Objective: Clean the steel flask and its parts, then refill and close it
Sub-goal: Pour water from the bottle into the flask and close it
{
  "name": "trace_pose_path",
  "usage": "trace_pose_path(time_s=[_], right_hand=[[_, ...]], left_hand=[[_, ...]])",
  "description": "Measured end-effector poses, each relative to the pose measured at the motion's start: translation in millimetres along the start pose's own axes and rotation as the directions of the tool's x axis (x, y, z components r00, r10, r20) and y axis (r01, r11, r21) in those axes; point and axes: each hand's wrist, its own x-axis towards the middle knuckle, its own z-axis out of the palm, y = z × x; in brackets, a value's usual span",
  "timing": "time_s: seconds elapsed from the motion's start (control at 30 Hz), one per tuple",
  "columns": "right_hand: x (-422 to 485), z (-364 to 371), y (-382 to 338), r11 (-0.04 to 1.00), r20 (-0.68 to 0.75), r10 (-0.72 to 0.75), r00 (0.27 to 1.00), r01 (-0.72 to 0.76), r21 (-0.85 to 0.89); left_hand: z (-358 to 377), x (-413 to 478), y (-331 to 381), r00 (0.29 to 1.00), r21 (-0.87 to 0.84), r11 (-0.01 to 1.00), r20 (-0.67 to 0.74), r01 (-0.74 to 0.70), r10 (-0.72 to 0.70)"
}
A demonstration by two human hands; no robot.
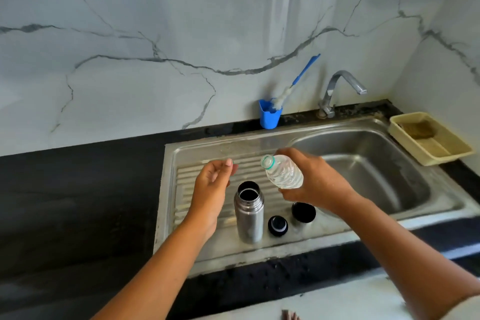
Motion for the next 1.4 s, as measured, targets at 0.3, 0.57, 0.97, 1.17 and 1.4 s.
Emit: trace_pose_path(time_s=[0.3, 0.57, 0.97, 1.17, 1.4], right_hand=[[-11, 0, -9, 0.922, 0.043, -0.054, 0.998, 0.066, -0.381], [-1, 1, -6, 0.804, 0.038, -0.126, 0.991, 0.124, -0.581], [3, 3, -4, 0.723, 0.000, -0.219, 0.976, 0.162, -0.671], [5, 1, -6, 0.695, -0.013, -0.252, 0.968, 0.172, -0.698], [7, -1, -7, 0.677, -0.024, -0.278, 0.960, 0.178, -0.714]], left_hand=[[6, -2, -15, 0.998, -0.036, 0.999, 0.059, 0.022, -0.020], [4, 4, -16, 0.997, -0.043, 0.998, 0.075, 0.038, -0.034], [2, 3, -17, 0.995, -0.063, 0.997, 0.094, 0.047, -0.041], [-2, 1, -17, 0.995, -0.077, 0.995, 0.084, 0.064, -0.058], [-4, -2, -15, 0.993, -0.074, 0.994, 0.095, 0.076, -0.069]])
